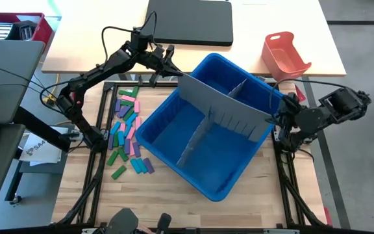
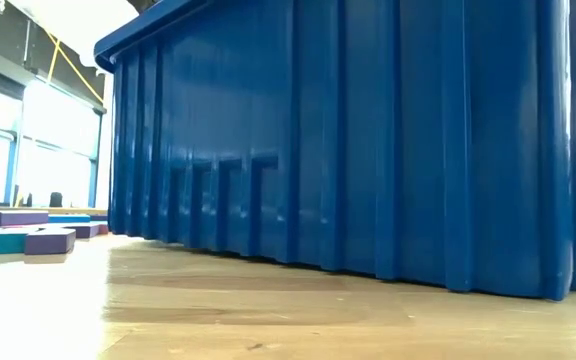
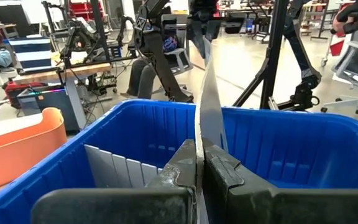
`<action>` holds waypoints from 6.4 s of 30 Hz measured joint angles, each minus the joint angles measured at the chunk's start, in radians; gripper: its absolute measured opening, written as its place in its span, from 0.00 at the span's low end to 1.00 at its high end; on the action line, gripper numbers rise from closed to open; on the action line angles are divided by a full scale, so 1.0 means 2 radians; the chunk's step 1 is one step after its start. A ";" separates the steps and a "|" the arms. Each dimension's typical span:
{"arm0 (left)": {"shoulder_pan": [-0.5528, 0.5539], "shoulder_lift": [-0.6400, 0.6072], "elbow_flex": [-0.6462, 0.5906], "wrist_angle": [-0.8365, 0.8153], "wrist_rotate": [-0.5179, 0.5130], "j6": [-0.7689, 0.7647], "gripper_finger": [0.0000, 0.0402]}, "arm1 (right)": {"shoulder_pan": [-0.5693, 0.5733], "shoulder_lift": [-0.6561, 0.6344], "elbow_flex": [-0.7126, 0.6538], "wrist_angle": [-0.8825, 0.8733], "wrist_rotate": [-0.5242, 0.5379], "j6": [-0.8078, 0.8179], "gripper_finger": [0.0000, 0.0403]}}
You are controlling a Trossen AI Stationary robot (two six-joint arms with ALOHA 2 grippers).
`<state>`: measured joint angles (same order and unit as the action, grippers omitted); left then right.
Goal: Sort blocks
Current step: Insert the bin divider into the blue bin
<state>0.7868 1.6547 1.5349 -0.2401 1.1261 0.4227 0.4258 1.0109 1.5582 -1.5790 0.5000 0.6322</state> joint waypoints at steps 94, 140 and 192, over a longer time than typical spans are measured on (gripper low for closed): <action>0.003 0.000 0.000 -0.039 -0.007 0.027 0.00 | 0.010 0.086 0.077 0.005 -0.047 0.052 0.00; 0.001 0.000 0.000 -0.047 -0.018 0.030 0.00 | 0.010 0.086 0.049 0.011 -0.079 0.100 0.00; -0.068 0.023 0.033 -0.179 -0.109 0.077 0.22 | 0.005 0.056 0.032 0.091 0.004 0.063 0.33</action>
<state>0.6514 1.7006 1.6018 -0.5987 0.9075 0.5764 0.4366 1.1225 1.6215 -1.3974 0.5076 0.7579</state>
